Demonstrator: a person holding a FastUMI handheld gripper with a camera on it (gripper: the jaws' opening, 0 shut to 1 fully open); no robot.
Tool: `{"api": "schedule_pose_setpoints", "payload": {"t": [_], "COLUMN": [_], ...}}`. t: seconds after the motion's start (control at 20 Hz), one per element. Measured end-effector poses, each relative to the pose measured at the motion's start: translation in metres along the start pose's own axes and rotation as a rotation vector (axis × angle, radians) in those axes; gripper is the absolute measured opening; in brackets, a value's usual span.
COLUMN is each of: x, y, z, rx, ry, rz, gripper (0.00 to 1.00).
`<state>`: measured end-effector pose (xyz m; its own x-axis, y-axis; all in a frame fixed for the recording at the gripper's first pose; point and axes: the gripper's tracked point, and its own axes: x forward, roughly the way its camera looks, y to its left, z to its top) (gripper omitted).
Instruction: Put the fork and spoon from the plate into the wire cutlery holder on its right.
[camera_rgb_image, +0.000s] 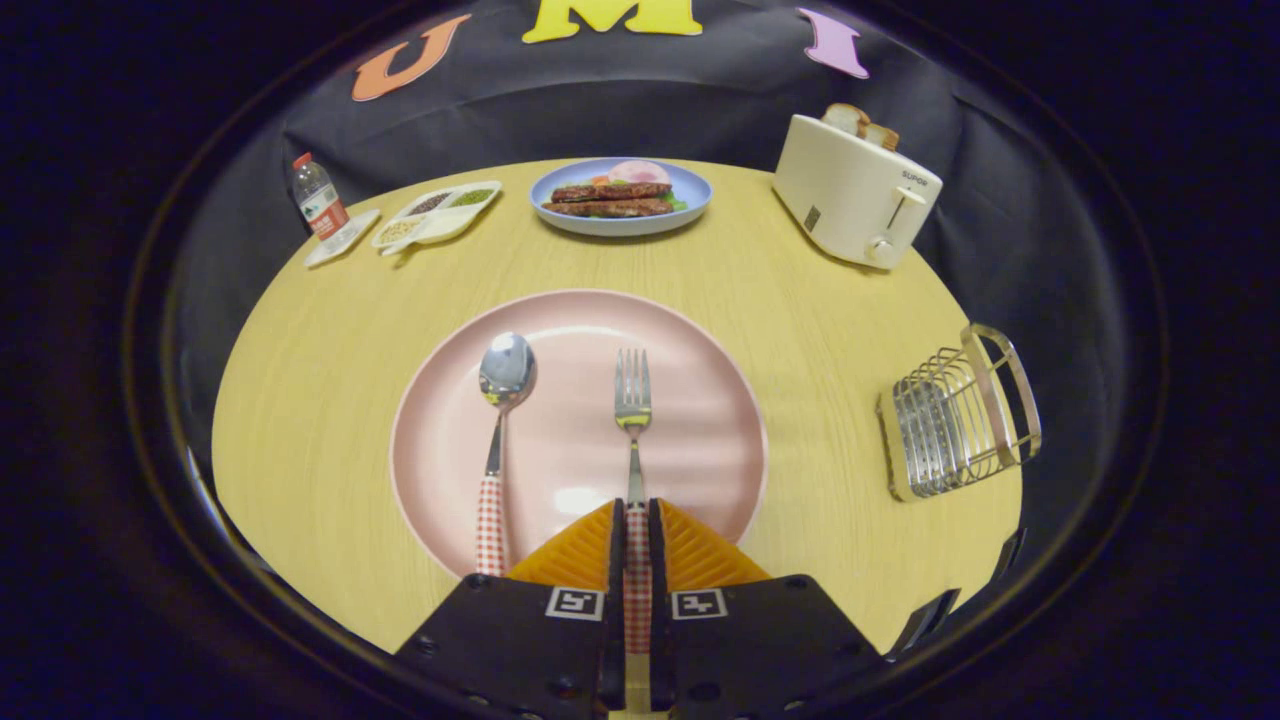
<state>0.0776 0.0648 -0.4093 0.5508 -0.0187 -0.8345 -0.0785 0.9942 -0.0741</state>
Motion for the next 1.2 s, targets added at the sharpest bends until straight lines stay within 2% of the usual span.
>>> {"api": "schedule_pose_setpoints", "payload": {"t": [0.05, 0.1, 0.5, 1.0, 1.2], "x": [-0.004, -0.009, -0.073, -0.145, -0.16], "y": [-0.002, -0.004, -0.019, -0.112, -0.143], "z": [0.003, 0.003, 0.018, 0.066, 0.063], "rx": [-0.004, -0.004, -0.01, 0.004, 0.049], "ry": [-0.008, -0.016, -0.069, -0.141, -0.075], "rz": [-0.01, -0.016, 0.024, -0.067, -0.063], "gripper": [0.1, 0.04, 0.04, 0.04, 0.04]}}
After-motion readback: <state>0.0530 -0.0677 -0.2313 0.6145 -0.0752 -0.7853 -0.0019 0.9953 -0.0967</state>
